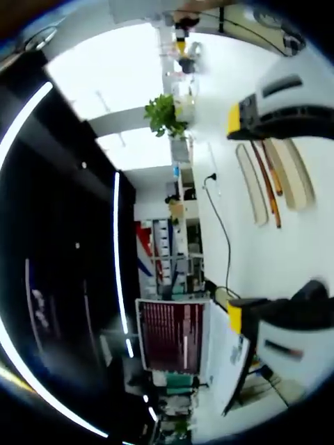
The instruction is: Arrange the utensils inside the cutlery case until each visible utensil rests in its matching compartment.
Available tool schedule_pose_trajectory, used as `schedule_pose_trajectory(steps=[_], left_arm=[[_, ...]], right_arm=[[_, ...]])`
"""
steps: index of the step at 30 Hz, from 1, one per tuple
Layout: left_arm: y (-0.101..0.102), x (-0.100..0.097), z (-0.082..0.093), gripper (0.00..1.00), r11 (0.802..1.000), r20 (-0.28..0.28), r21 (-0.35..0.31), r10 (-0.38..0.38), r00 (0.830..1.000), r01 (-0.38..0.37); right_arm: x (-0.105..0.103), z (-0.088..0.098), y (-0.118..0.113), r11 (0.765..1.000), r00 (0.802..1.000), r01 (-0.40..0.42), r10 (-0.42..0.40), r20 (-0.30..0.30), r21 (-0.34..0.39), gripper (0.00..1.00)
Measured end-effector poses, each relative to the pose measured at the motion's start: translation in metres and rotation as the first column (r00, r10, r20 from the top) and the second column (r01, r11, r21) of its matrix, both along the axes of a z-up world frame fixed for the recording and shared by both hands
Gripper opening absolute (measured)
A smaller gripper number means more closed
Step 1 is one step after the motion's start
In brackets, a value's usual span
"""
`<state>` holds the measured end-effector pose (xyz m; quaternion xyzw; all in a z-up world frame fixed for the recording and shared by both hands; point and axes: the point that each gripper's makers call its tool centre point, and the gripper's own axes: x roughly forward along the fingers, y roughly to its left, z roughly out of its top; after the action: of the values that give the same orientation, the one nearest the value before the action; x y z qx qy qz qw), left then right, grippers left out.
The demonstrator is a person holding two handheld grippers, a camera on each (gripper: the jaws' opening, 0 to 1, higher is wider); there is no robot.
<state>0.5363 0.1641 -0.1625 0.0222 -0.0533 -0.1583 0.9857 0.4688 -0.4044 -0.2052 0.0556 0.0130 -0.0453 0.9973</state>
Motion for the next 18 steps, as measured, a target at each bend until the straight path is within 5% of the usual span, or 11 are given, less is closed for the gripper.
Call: schedule_pose_trajectory(steps=[9,18], left_arm=[[-0.006,0.000,-0.004,1.00,1.000,-0.013,0.019,-0.017,1.000,0.017],[-0.006,0.003,-0.008,1.00,0.999,-0.031,-0.034,-0.041,0.999,0.040]], right_arm=[[0.002,-0.017,-0.009,1.000,0.998,0.027,-0.028,-0.064,-0.013,0.99],[0.005,-0.026,-0.003,1.000,0.996,0.011,-0.011,-0.091,-0.004,0.99]])
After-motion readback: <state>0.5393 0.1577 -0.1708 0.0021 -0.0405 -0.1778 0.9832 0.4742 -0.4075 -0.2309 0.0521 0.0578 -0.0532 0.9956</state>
